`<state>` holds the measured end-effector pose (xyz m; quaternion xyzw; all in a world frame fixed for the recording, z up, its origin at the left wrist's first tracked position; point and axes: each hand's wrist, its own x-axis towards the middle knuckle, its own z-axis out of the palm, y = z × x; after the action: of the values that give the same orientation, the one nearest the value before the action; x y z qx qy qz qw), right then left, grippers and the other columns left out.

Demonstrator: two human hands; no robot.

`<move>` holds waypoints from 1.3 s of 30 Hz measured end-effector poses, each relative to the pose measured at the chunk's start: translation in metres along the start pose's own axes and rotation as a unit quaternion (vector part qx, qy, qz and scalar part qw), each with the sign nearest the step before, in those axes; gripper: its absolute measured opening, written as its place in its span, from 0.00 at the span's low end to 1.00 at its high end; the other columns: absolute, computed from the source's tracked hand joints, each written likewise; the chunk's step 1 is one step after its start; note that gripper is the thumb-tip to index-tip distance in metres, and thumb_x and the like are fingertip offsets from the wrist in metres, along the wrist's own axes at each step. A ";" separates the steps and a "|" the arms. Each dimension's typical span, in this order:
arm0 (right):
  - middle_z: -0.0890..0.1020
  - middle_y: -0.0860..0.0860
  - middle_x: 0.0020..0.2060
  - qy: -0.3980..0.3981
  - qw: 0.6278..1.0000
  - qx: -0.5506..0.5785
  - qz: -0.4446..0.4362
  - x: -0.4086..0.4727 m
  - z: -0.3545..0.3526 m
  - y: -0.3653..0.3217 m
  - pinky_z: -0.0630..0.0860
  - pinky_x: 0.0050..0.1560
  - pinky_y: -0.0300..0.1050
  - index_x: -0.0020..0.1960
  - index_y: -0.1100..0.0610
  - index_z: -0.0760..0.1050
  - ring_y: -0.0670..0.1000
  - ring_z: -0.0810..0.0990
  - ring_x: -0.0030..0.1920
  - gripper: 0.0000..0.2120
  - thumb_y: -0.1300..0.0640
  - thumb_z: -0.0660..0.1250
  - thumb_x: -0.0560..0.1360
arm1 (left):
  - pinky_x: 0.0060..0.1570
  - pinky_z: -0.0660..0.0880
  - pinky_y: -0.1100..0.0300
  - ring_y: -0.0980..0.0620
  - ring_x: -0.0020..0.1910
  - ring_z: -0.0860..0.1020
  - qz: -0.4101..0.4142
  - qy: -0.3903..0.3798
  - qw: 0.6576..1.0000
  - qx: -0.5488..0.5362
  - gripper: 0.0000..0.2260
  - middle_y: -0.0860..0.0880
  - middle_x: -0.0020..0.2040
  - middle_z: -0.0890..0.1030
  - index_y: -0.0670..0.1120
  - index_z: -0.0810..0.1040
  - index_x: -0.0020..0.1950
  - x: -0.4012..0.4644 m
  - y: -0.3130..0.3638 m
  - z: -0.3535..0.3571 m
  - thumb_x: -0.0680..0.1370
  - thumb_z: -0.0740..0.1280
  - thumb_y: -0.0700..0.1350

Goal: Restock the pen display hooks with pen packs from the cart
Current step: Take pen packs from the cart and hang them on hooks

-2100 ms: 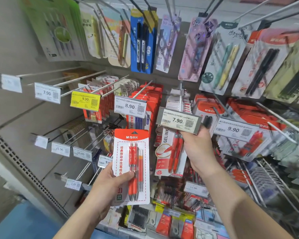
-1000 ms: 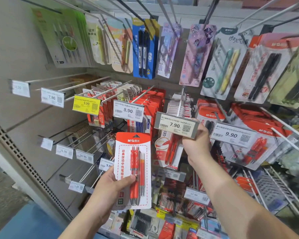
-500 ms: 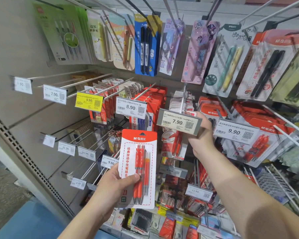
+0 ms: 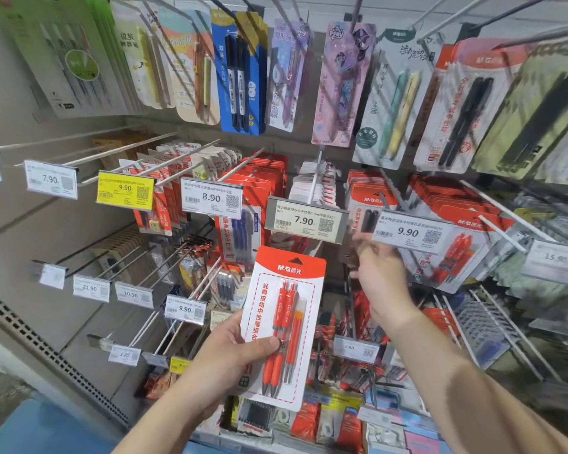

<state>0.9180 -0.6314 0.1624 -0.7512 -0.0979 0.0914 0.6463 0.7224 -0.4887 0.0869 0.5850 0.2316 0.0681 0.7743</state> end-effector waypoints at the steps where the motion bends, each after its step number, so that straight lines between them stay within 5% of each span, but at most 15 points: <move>1: 0.81 0.51 0.51 -0.013 1.000 0.012 0.007 -0.004 -0.005 0.005 0.81 0.52 0.53 0.56 0.48 0.77 0.50 0.80 0.45 0.06 0.53 0.61 0.85 | 0.52 0.82 0.53 0.42 0.55 0.86 -0.003 -0.012 1.000 0.005 0.20 0.42 0.57 0.87 0.42 0.79 0.65 0.002 -0.001 0.005 0.74 0.73 0.34; 4: 0.84 0.55 0.44 -0.063 0.995 0.065 0.052 -0.015 -0.019 0.020 0.78 0.44 0.50 0.55 0.55 0.78 0.51 0.80 0.41 0.12 0.48 0.60 0.85 | 0.48 0.82 0.57 0.42 0.54 0.86 -0.012 -0.040 0.999 0.018 0.18 0.41 0.56 0.87 0.42 0.79 0.64 0.010 -0.003 0.020 0.76 0.72 0.31; 8: 0.88 0.54 0.51 -0.096 0.986 0.098 0.097 -0.030 -0.042 0.035 0.77 0.63 0.57 0.61 0.56 0.80 0.55 0.86 0.54 0.21 0.40 0.61 0.83 | 0.49 0.82 0.57 0.42 0.54 0.86 -0.016 -0.080 0.996 0.042 0.19 0.42 0.57 0.87 0.41 0.78 0.66 0.023 -0.009 0.047 0.76 0.73 0.33; 16: 0.87 0.59 0.49 -0.042 0.989 0.126 0.066 -0.040 -0.101 0.042 0.80 0.59 0.64 0.57 0.56 0.81 0.64 0.86 0.53 0.08 0.54 0.68 0.82 | 0.59 0.79 0.44 0.39 0.56 0.85 -0.028 -0.170 0.982 0.071 0.23 0.41 0.59 0.86 0.42 0.77 0.67 0.043 -0.017 0.107 0.74 0.77 0.38; 23: 0.87 0.58 0.46 0.047 0.983 0.166 0.064 -0.032 -0.146 0.047 0.79 0.60 0.61 0.44 0.51 0.85 0.58 0.85 0.48 0.07 0.57 0.71 0.79 | 0.63 0.77 0.37 0.35 0.57 0.84 -0.037 -0.247 0.965 0.085 0.19 0.40 0.60 0.85 0.45 0.79 0.65 0.053 -0.013 0.163 0.76 0.77 0.41; 27: 0.86 0.56 0.40 0.049 0.982 0.179 0.045 -0.027 -0.166 0.041 0.79 0.48 0.51 0.43 0.54 0.84 0.55 0.83 0.42 0.08 0.60 0.69 0.80 | 0.61 0.78 0.41 0.39 0.54 0.85 0.004 -0.249 0.966 0.065 0.15 0.40 0.58 0.86 0.47 0.83 0.59 0.064 0.005 0.200 0.73 0.78 0.44; 31: 0.85 0.54 0.36 0.036 0.984 0.173 0.015 -0.025 -0.181 0.033 0.79 0.41 0.46 0.42 0.54 0.83 0.51 0.83 0.36 0.09 0.62 0.69 0.79 | 0.43 0.82 0.57 0.48 0.45 0.86 0.048 -0.220 0.973 0.059 0.08 0.43 0.50 0.88 0.44 0.81 0.58 0.069 0.032 0.232 0.80 0.71 0.37; 36: 0.89 0.52 0.46 0.074 0.988 0.133 -0.036 -0.018 -0.194 0.023 0.82 0.55 0.53 0.52 0.56 0.83 0.53 0.87 0.49 0.04 0.61 0.71 0.79 | 0.52 0.77 0.41 0.35 0.47 0.83 0.101 -0.170 0.979 0.048 0.07 0.34 0.52 0.85 0.46 0.85 0.53 0.079 0.054 0.264 0.77 0.76 0.46; 39: 0.88 0.51 0.50 0.084 0.987 0.119 -0.066 -0.015 -0.199 0.015 0.81 0.60 0.57 0.56 0.55 0.85 0.54 0.87 0.54 0.09 0.59 0.72 0.76 | 0.50 0.83 0.48 0.41 0.47 0.86 0.112 -0.163 0.980 0.038 0.06 0.39 0.50 0.87 0.42 0.85 0.54 0.080 0.060 0.277 0.78 0.74 0.41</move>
<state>0.9561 -0.8275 0.1771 -0.6660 -0.0813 -0.0037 0.7415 0.9244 -0.6824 0.1784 0.6392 0.0378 0.0499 0.7665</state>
